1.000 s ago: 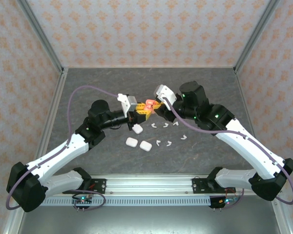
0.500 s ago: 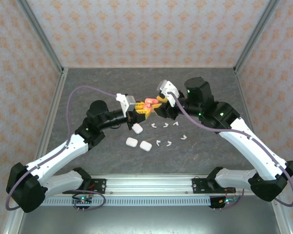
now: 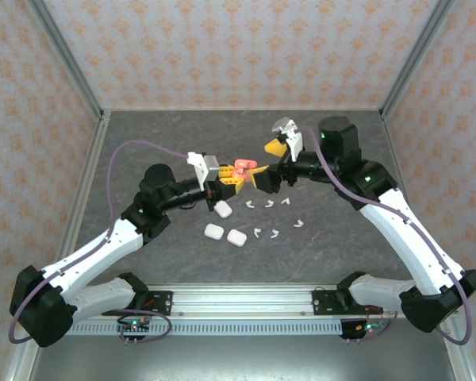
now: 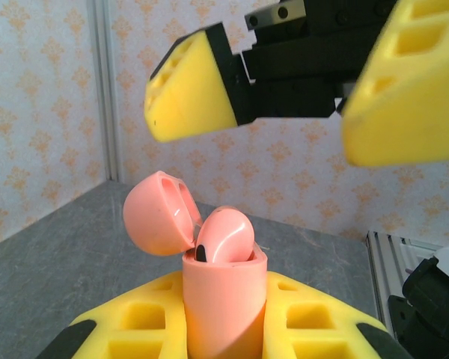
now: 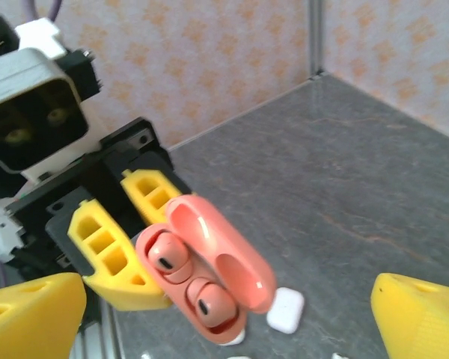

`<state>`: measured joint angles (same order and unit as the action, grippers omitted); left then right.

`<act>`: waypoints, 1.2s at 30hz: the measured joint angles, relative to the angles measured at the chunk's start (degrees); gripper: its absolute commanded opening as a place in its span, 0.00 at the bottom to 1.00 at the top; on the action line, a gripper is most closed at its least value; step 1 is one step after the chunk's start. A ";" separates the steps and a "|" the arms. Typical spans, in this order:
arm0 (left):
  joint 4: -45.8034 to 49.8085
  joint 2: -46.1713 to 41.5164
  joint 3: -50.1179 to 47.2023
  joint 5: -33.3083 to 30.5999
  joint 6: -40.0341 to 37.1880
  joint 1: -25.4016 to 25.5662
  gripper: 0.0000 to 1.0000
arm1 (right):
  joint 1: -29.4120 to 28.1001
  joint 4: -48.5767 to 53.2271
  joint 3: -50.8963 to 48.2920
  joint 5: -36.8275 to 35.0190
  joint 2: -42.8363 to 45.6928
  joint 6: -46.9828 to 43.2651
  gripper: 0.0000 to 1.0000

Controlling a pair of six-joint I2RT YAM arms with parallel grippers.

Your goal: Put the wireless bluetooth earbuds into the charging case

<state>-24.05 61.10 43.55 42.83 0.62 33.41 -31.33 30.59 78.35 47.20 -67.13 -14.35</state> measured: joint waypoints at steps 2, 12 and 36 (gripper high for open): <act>0.00 0.00 0.00 0.00 0.00 0.00 0.00 | 0.00 -0.26 -0.48 2.40 -0.48 1.25 0.99; 0.00 0.00 0.00 0.00 -0.02 0.00 0.00 | 0.00 -3.06 -0.48 10.51 -6.16 5.38 0.99; 0.79 -0.74 0.00 -1.33 -0.66 0.00 0.00 | 0.24 -1.05 -0.46 15.19 -5.57 1.92 0.89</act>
<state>-23.27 60.36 43.55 41.50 -0.03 33.41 -31.09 29.54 77.89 62.39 -72.71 -12.43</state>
